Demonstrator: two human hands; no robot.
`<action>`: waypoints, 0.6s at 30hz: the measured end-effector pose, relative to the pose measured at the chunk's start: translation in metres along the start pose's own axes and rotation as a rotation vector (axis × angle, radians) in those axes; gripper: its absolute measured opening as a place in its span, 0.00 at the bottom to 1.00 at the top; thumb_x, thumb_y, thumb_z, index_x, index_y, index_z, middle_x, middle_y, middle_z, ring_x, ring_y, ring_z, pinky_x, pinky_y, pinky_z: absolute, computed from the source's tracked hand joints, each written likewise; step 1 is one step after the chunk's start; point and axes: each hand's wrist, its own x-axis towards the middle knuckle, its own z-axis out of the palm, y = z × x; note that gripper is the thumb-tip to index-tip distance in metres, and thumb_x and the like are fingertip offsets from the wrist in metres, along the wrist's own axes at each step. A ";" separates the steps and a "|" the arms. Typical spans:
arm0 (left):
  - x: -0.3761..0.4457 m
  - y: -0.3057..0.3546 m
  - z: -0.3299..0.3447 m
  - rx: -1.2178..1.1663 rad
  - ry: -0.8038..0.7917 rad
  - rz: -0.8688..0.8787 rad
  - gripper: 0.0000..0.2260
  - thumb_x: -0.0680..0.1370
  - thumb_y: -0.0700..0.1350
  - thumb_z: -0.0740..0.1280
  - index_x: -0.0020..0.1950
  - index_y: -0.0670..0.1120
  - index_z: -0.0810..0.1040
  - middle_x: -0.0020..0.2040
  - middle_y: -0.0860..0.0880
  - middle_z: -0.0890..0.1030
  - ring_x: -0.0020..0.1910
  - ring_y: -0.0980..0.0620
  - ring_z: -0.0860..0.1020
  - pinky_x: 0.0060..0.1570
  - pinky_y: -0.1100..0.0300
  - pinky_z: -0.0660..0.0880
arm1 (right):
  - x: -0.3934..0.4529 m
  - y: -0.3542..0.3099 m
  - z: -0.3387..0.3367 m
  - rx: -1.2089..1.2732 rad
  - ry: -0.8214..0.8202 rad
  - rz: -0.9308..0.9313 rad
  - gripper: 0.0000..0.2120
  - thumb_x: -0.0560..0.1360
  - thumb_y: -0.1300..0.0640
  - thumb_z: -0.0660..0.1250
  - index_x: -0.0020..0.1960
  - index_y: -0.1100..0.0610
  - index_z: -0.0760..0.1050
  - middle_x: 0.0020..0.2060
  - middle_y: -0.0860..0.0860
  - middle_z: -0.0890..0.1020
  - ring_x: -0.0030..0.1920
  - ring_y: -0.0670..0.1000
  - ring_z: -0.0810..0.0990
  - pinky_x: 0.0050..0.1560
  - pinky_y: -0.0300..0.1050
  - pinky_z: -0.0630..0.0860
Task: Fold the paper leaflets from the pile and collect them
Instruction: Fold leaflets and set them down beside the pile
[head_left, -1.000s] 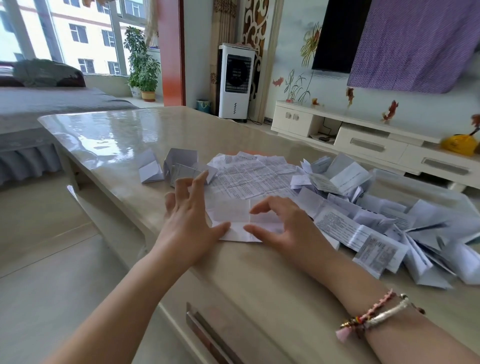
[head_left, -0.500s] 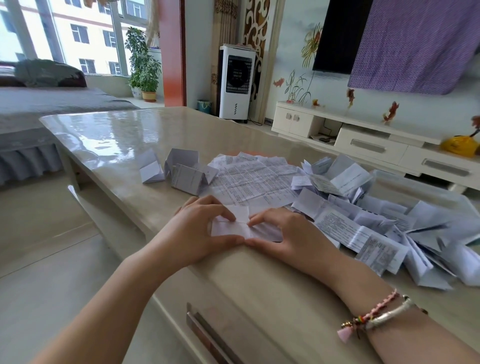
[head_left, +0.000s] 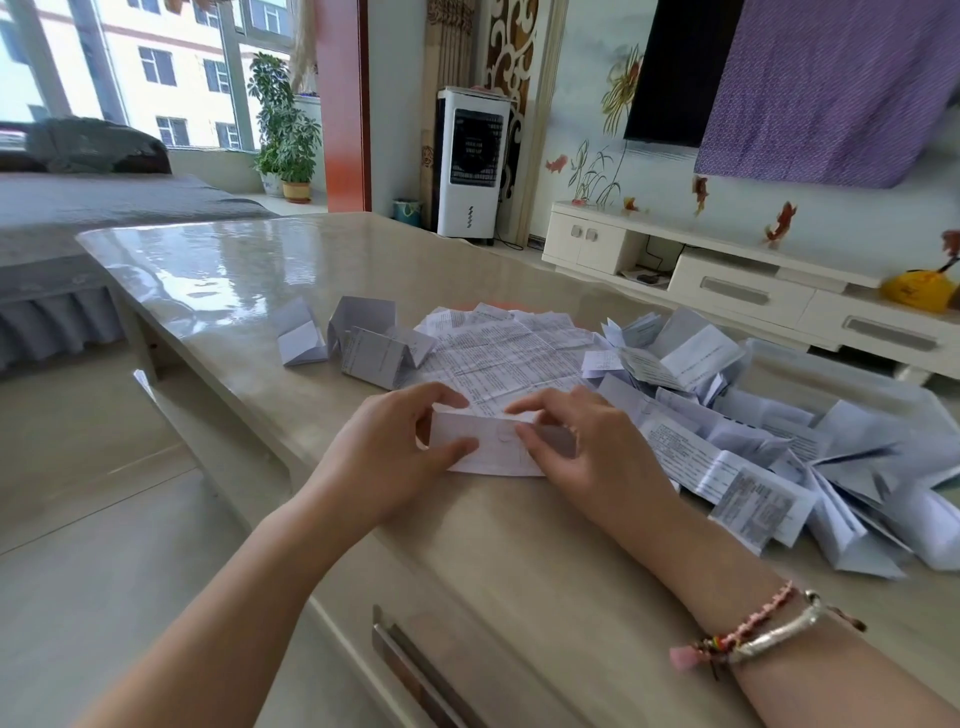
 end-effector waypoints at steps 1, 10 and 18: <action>0.000 -0.001 0.001 0.020 0.002 -0.017 0.17 0.70 0.52 0.75 0.57 0.56 0.78 0.37 0.56 0.76 0.40 0.59 0.74 0.43 0.65 0.69 | 0.000 0.001 0.001 -0.037 -0.001 -0.002 0.12 0.74 0.56 0.70 0.57 0.49 0.78 0.39 0.41 0.76 0.47 0.44 0.75 0.52 0.37 0.72; -0.004 0.000 0.004 0.202 -0.027 0.024 0.19 0.74 0.55 0.70 0.64 0.62 0.73 0.57 0.59 0.69 0.58 0.55 0.62 0.58 0.62 0.60 | -0.001 0.010 0.004 -0.020 -0.281 -0.011 0.15 0.74 0.44 0.68 0.58 0.47 0.78 0.56 0.42 0.79 0.58 0.43 0.74 0.63 0.46 0.68; -0.002 -0.002 0.003 0.047 0.124 0.123 0.10 0.72 0.50 0.74 0.52 0.58 0.81 0.45 0.60 0.71 0.46 0.59 0.68 0.51 0.61 0.66 | 0.000 0.009 0.003 -0.159 -0.280 -0.071 0.17 0.74 0.41 0.62 0.57 0.49 0.79 0.54 0.44 0.81 0.55 0.46 0.76 0.58 0.46 0.72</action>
